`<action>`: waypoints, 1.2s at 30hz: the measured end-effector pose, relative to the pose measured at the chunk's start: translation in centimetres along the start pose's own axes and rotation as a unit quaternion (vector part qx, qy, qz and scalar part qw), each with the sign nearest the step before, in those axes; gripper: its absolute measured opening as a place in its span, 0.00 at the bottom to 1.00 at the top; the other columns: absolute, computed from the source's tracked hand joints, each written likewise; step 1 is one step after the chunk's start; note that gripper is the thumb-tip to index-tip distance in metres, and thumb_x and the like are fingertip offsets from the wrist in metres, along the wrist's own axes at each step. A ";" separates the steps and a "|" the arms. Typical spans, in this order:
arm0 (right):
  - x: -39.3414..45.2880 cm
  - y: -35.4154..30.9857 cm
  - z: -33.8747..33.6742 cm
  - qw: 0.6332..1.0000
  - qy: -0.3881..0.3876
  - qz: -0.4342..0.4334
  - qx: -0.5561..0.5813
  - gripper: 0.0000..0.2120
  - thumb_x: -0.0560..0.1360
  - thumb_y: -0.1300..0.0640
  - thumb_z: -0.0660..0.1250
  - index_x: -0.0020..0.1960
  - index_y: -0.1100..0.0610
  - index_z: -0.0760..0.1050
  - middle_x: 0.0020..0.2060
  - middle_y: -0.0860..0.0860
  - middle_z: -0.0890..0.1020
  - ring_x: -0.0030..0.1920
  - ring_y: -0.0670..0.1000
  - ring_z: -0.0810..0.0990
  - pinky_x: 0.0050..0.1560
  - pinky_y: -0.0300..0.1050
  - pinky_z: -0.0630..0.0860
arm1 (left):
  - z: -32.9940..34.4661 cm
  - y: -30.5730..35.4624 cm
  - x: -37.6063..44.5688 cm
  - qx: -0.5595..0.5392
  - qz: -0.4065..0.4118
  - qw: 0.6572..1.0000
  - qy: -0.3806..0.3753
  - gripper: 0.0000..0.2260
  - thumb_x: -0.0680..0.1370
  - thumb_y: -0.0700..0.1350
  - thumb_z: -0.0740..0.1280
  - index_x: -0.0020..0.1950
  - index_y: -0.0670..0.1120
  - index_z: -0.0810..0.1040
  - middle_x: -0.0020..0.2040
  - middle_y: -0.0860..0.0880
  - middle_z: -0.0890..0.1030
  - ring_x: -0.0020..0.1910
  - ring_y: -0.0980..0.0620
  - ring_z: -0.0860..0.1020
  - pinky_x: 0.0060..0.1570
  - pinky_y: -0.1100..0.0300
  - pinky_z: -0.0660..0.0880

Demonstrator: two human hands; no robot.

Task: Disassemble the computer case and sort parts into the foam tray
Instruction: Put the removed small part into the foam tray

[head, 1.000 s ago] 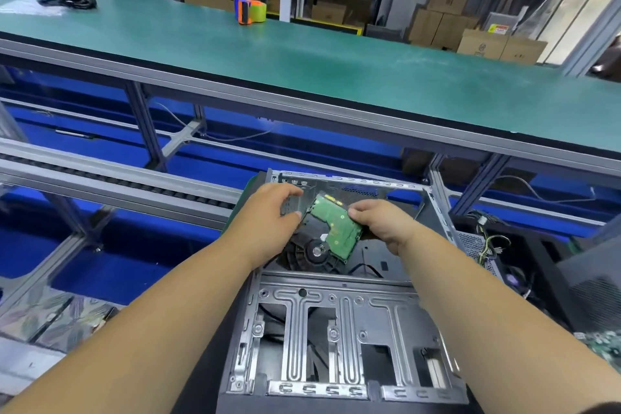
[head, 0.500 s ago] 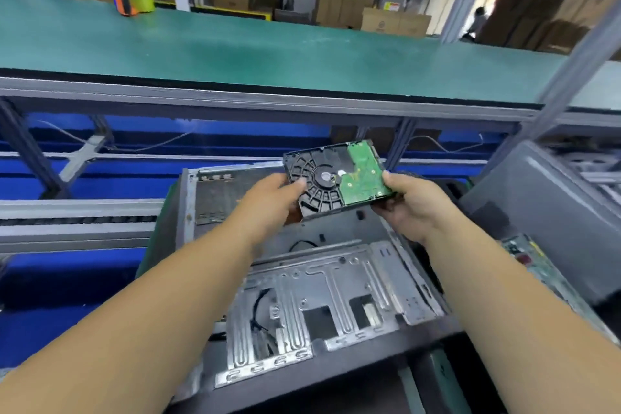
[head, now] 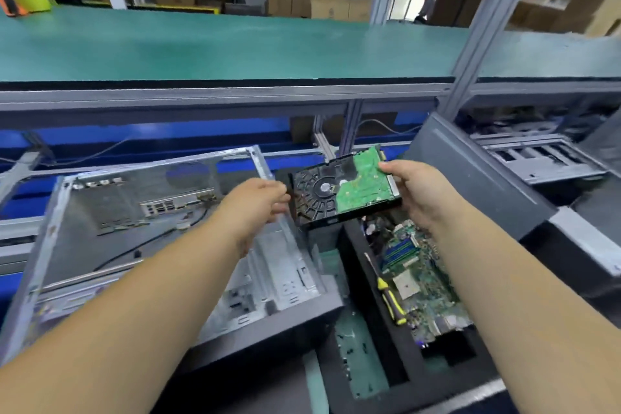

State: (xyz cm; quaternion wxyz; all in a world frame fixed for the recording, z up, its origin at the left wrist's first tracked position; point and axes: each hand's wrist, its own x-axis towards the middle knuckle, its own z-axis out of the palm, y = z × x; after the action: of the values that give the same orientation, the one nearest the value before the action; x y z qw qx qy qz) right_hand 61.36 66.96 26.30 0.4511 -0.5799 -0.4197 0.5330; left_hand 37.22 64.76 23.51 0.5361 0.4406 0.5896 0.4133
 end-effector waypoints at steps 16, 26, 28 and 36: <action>7.3 3.2 -6.2 0.949 0.000 -0.017 -0.315 0.21 0.74 0.51 0.69 0.52 0.70 0.74 0.39 0.62 0.77 0.38 0.60 0.78 0.44 0.59 0.77 | 4.6 -1.4 0.4 0.120 0.044 0.983 0.132 0.07 0.79 0.47 0.64 0.51 0.57 0.80 0.51 0.57 0.81 0.53 0.56 0.79 0.47 0.59 0.75; 9.8 8.6 -3.6 0.909 -0.109 0.068 -0.397 0.14 0.71 0.49 0.70 0.41 0.59 0.71 0.32 0.55 0.73 0.29 0.55 0.72 0.33 0.50 0.76 | 5.1 -2.0 0.0 0.124 0.034 0.977 0.167 0.07 0.79 0.46 0.65 0.52 0.57 0.80 0.50 0.54 0.81 0.50 0.54 0.79 0.40 0.63 0.72; 9.8 9.9 -2.5 0.881 -0.130 0.048 -0.451 0.14 0.69 0.48 0.69 0.38 0.58 0.70 0.32 0.55 0.75 0.31 0.56 0.75 0.40 0.51 0.78 | 4.8 -2.1 -0.3 0.121 0.035 0.976 0.175 0.07 0.79 0.45 0.64 0.53 0.56 0.80 0.51 0.54 0.81 0.51 0.55 0.78 0.41 0.63 0.72; 10.0 12.9 -0.3 0.842 -0.147 0.067 -0.514 0.12 0.72 0.50 0.69 0.48 0.59 0.74 0.42 0.56 0.83 0.43 0.56 0.83 0.47 0.48 0.79 | 2.7 -3.1 -2.0 0.120 0.026 0.969 0.215 0.07 0.79 0.46 0.66 0.52 0.56 0.81 0.49 0.58 0.81 0.48 0.61 0.78 0.40 0.67 0.68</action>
State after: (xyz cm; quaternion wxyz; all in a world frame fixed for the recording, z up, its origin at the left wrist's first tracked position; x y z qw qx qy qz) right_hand 62.53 73.53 11.35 -0.0155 -0.6705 -0.6549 0.3483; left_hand 39.79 62.01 20.85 0.3291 0.4176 0.7246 0.4384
